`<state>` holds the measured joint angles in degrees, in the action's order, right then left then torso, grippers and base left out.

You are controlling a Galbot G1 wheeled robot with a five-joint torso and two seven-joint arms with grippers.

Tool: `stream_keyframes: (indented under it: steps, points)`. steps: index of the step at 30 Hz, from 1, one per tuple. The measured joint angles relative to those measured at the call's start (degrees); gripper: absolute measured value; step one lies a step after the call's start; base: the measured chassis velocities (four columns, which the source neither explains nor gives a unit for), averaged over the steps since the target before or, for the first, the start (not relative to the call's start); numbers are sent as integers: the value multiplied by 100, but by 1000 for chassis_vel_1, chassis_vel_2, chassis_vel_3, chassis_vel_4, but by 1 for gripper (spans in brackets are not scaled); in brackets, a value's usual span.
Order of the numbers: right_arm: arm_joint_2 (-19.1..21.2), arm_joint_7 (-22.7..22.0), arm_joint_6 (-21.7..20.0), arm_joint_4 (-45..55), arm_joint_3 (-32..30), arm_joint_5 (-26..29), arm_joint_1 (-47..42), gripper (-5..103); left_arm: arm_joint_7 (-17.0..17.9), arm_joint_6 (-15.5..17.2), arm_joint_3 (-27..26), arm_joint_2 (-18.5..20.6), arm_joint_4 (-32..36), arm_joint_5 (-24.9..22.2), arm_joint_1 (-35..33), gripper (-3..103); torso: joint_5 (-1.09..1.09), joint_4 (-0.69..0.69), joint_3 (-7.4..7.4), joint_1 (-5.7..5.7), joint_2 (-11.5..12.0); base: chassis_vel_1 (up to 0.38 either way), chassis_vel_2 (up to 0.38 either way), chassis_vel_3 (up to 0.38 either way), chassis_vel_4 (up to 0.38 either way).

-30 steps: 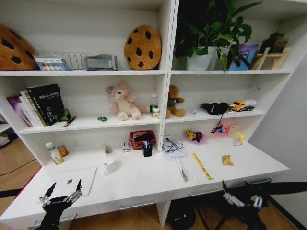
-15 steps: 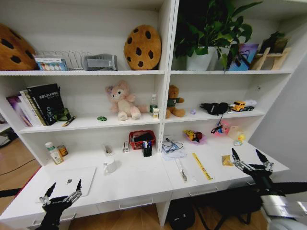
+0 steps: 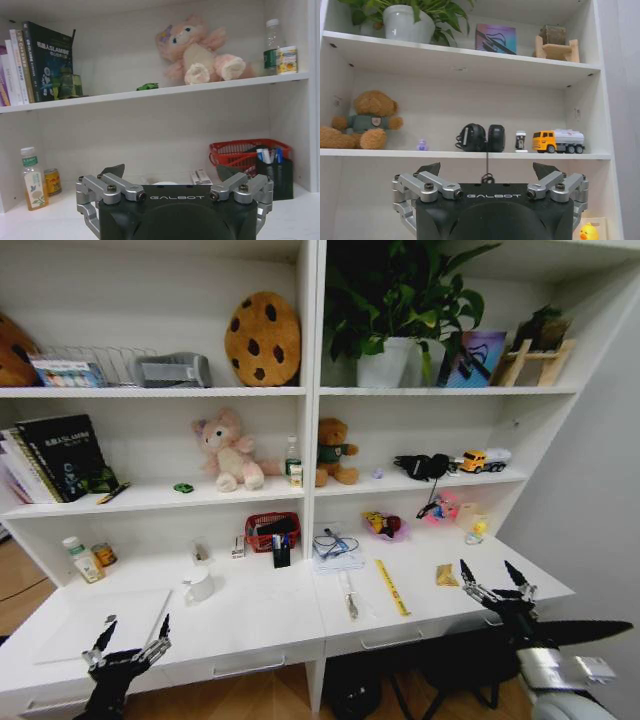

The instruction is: Organize the objects on the table.

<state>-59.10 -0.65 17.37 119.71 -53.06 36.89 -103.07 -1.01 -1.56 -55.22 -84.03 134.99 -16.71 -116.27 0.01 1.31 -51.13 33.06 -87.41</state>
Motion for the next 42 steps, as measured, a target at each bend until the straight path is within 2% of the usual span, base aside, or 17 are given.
stream_keyframes:
  steps: [4, 5, 8, 10, 11, 14, 15, 16, 20, 22, 23, 25, 27, 31, 32, 36, 42]
  points:
    - [20, -6, -48, -39, 71, 12, 74, 100, 0, 0, 1, 0, 0, 0, 0, 100, -5, -1, 0, 0, 0, -316, -302, 297, 297]
    - [35, -11, -63, -72, 105, 31, 108, 100, 1, 0, -1, 0, 0, 0, 0, 100, 3, -1, 1, -2, -2, -307, -318, 303, 295]
    - [92, -35, -75, -154, 154, 118, 201, 100, -1, 0, 1, 0, 0, 0, 0, 100, 2, -1, -1, 1, 1, -328, -341, 328, 356]
    - [140, -92, -84, -257, 196, 137, 331, 100, -1, 0, 1, -1, 0, 0, 0, 100, -5, 0, 0, 0, 0, -284, -294, 317, 243]
    - [198, -132, -133, -351, 246, 71, 515, 100, -1, 0, 1, -1, 0, 0, 0, 100, 7, -2, 0, -1, 0, -284, -245, 246, 243]
    - [289, -228, -300, -336, 329, 43, 706, 100, -2, 0, 1, -1, 0, 0, 0, 100, 2, 0, -1, 1, 1, -78, -186, 124, 99]
    - [380, -334, -561, -182, 432, 103, 852, 100, -2, 0, 2, -1, 1, 0, 0, 100, -2, -2, 0, -1, 0, -19, -75, 103, -5]
    - [380, -334, -561, -182, 432, 103, 852, 100, -2, 0, 2, -1, 1, 0, 0, 100, -2, -2, 0, -1, 0, -19, -75, 103, -5]
    - [561, -316, -1078, -167, 621, 77, 1027, 100, 0, 0, 0, 0, 0, 0, 1, 100, -5, 0, 0, 0, 0, 20, 53, -32, -60]
    - [724, -293, -1784, -207, 791, 304, 1151, 100, 2, 0, -2, 1, 0, 0, 1, 100, -3, -2, 0, 0, 0, 68, 123, -77, -86]
    - [724, -293, -1784, -207, 791, 304, 1151, 100, 2, 0, -2, 1, 0, 0, 1, 100, -3, -2, 0, 0, 0, 95, 123, -89, -74]
    - [872, -384, -2543, -374, 1093, 703, 1507, 100, 3, 0, -3, 2, 0, 0, 0, 100, -4, -1, 0, 0, 0, 24, 34, -44, -22]
    - [958, -565, -2934, -600, 1403, 915, 1865, 100, 2, 0, -3, 0, 0, 0, 0, 100, -1, -1, 0, 0, 0, 0, 0, 0, 0]
    - [1038, -787, -3239, -828, 1831, 1068, 2244, 102, 2, 0, -2, 0, 0, 0, 0, 100, 1, -1, 0, 0, 0, 0, 0, 0, 0]
    - [1075, -850, -3351, -996, 2082, 1087, 2490, 98, 1, 0, -1, 0, 0, 0, 0, 100, 0, -1, -1, 0, 0, 0, 0, 0, 0]
    - [1101, -940, -3448, -1306, 2545, 1144, 3020, 94, 1, 0, 0, -1, 0, 0, 0, 100, 0, 0, -1, 0, 0, 0, 0, 0, 0]
    - [1023, -1240, -3447, -2016, 3727, 1115, 4253, 89, 0, 0, 0, 0, 0, 0, 0, 100, -2, -2, -1, 0, 0, 0, 0, 0, 0]
